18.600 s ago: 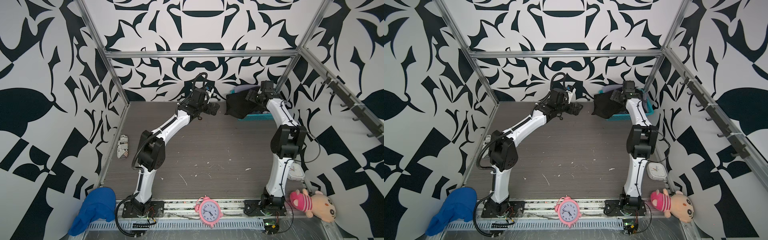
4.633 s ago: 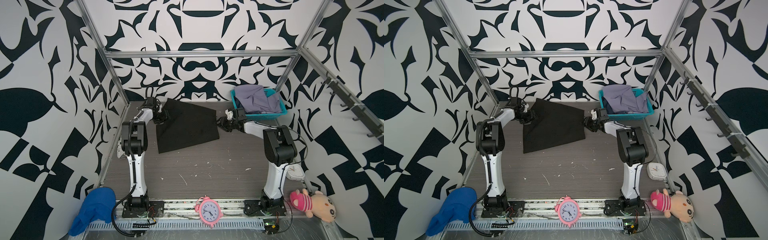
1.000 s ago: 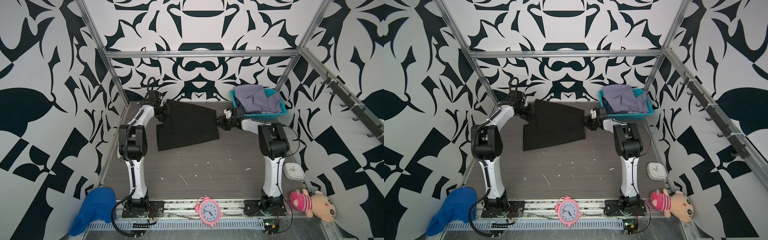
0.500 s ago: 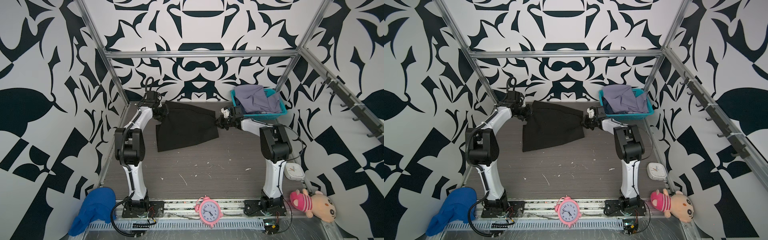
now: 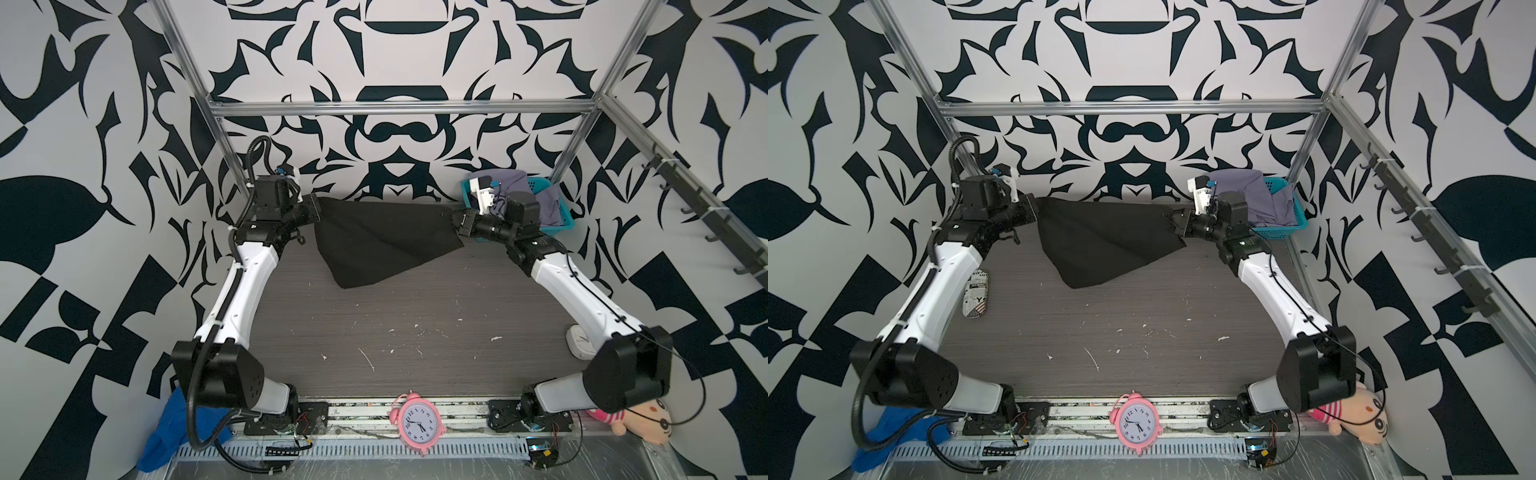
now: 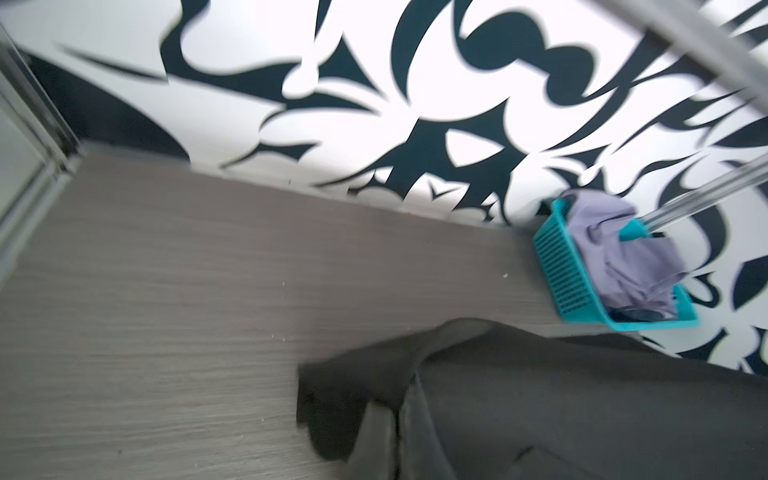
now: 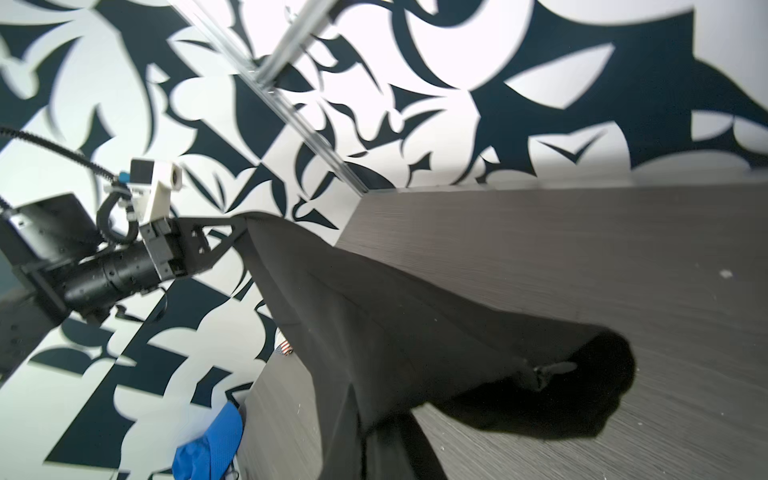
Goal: Fold and stack the skirts
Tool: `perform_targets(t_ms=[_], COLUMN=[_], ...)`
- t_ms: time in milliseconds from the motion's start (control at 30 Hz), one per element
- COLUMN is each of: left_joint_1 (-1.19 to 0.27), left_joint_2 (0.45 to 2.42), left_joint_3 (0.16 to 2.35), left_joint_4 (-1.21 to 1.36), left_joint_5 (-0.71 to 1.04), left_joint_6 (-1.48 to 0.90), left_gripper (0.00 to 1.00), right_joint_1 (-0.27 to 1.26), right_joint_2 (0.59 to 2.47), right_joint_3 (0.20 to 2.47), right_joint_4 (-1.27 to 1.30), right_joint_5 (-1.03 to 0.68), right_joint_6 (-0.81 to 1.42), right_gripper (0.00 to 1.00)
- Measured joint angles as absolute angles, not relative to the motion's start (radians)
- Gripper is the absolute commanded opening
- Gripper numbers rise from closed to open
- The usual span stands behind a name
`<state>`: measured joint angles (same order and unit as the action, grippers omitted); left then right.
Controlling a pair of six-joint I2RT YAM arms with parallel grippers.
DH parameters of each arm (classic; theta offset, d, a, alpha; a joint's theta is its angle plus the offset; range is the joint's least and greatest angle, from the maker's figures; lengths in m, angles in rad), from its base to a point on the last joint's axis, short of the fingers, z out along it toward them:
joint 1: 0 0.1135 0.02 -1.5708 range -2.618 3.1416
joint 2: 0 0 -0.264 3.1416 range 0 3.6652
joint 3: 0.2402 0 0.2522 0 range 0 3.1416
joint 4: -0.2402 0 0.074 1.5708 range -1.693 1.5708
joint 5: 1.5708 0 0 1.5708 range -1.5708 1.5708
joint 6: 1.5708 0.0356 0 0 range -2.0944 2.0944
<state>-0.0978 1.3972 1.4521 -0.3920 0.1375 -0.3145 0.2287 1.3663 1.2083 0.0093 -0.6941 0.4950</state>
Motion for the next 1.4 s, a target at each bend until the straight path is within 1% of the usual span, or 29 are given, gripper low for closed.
perform_targets(t_ms=[67, 100, 200, 267, 400, 467, 567, 767, 900, 1100, 1233, 1400], left_joint_1=[-0.100, -0.102, -0.106, -0.103, -0.096, -0.096, -0.096, -0.096, -0.096, -0.096, -0.096, -0.096], left_joint_2=[1.340, 1.311, 1.238, 1.205, 1.193, 1.211, 1.247, 1.281, 1.308, 1.318, 1.319, 1.326], left_joint_3=[1.442, 1.435, 1.405, 1.379, 1.332, 1.299, 1.250, 1.166, 1.166, 1.166, 1.166, 1.167], left_joint_4=[-0.385, -0.380, -0.379, -0.378, -0.371, -0.364, -0.348, -0.332, -0.316, -0.311, -0.311, -0.312], left_joint_5=[0.139, 0.141, 0.148, 0.142, 0.162, 0.196, 0.246, 0.269, 0.272, 0.270, 0.266, 0.257], left_joint_6=[-0.302, -0.295, -0.277, -0.268, -0.262, -0.265, -0.269, -0.267, -0.262, -0.252, -0.245, -0.242], left_gripper=[0.00, 0.00, 0.00, 0.00, 0.00, 0.00, 0.00, 0.00, 0.00, 0.00, 0.00, 0.00], right_joint_1=[0.233, 0.235, 0.238, 0.234, 0.230, 0.234, 0.254, 0.338, 0.389, 0.468, 0.508, 0.552], right_joint_2=[1.298, 1.267, 1.192, 1.156, 1.145, 1.192, 1.300, 1.490, 1.593, 1.784, 1.932, 2.061], right_joint_3=[1.186, 1.181, 1.172, 1.152, 1.077, 1.020, 0.949, 0.854, 0.829, 0.844, 0.925, 0.997], right_joint_4=[-0.004, -0.017, -0.044, -0.051, -0.035, -0.008, 0.023, 0.060, 0.186, 0.374, 0.461, 0.577], right_joint_5=[-0.696, -0.695, -0.694, -0.689, -0.688, -0.693, -0.692, -0.659, -0.659, -0.669, -0.696, -0.736], right_joint_6=[0.473, 0.463, 0.438, 0.432, 0.424, 0.437, 0.458, 0.500, 0.574, 0.694, 0.767, 0.866], right_gripper=[0.00, 0.03, 0.21, 0.28, 0.29, 0.27, 0.28, 0.39, 0.46, 0.51, 0.55, 0.55])
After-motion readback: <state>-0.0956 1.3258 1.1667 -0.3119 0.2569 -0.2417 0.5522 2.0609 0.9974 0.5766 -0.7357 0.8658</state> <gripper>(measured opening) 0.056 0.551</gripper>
